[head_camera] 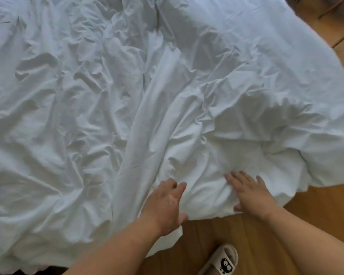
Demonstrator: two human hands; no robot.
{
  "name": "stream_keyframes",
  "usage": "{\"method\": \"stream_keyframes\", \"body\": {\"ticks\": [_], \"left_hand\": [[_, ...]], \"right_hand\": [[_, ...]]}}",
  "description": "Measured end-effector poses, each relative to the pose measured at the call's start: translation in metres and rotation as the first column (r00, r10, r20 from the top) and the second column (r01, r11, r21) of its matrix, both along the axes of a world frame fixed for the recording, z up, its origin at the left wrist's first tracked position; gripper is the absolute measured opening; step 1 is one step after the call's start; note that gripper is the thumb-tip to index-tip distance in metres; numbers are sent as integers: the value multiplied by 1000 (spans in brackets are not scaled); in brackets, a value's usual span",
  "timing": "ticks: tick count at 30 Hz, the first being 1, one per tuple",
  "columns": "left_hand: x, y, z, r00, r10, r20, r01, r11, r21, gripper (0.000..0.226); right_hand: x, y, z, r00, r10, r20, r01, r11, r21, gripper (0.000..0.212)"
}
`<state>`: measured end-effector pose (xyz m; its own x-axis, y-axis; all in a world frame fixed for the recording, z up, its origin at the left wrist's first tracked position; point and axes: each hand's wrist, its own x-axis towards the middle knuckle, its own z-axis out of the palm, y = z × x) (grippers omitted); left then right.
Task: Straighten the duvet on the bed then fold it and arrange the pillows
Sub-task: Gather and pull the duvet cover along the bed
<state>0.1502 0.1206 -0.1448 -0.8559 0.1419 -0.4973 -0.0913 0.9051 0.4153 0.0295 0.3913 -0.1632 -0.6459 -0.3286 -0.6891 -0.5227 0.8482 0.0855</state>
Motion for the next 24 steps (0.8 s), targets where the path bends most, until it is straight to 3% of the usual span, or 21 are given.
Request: {"method": "stream_keyframes", "body": {"ticks": [3, 5, 7, 8, 11, 13, 15, 16, 19, 20, 22, 24], "left_hand": [[-29, 52, -25, 998, -19, 65, 35, 965, -258, 93], [-48, 80, -39, 999, 19, 46, -2, 943, -334, 66], [-65, 103, -44, 997, 75, 36, -62, 955, -290, 32], [-70, 115, -43, 995, 88, 52, -73, 967, -244, 25], [-73, 159, -36, 984, -37, 172, 52, 995, -86, 20], [-73, 189, -30, 956, -177, 235, 195, 979, -53, 18], [-81, 206, -31, 947, -157, 280, 184, 980, -70, 20], [-92, 212, -30, 960, -70, 272, 87, 995, -50, 26], [-133, 229, -19, 958, 262, 114, -276, 952, 129, 58], [-150, 236, -14, 941, 338, 26, -337, 924, 182, 68], [-186, 258, -2, 873, 477, -100, -439, 860, 261, 86], [-217, 283, 3, 815, 558, -158, -506, 818, 274, 102]], "right_hand": [[-25, 23, -32, 984, 122, -133, -151, 959, -241, 34], [-39, 34, -38, 984, 137, -117, -170, 924, -344, 15], [-52, 47, -26, 986, 164, 21, -146, 925, -350, 15], [-57, 58, -18, 979, 184, 87, -145, 930, -338, 16], [-58, 109, 4, 952, 227, 207, -162, 944, -287, 22], [-46, 157, 9, 958, 141, 249, -67, 956, -284, 20], [-42, 192, 11, 973, 19, 230, 70, 924, -375, 24], [-50, 208, 16, 986, -46, 163, 117, 882, -457, 28], [-102, 245, 38, 936, -286, -204, 79, 738, -670, 56], [-122, 255, 47, 890, -340, -303, 50, 735, -676, 68], [-164, 274, 63, 850, -362, -383, 94, 819, -565, 96], [-196, 290, 65, 890, -366, -271, 244, 885, -396, 121]]}}
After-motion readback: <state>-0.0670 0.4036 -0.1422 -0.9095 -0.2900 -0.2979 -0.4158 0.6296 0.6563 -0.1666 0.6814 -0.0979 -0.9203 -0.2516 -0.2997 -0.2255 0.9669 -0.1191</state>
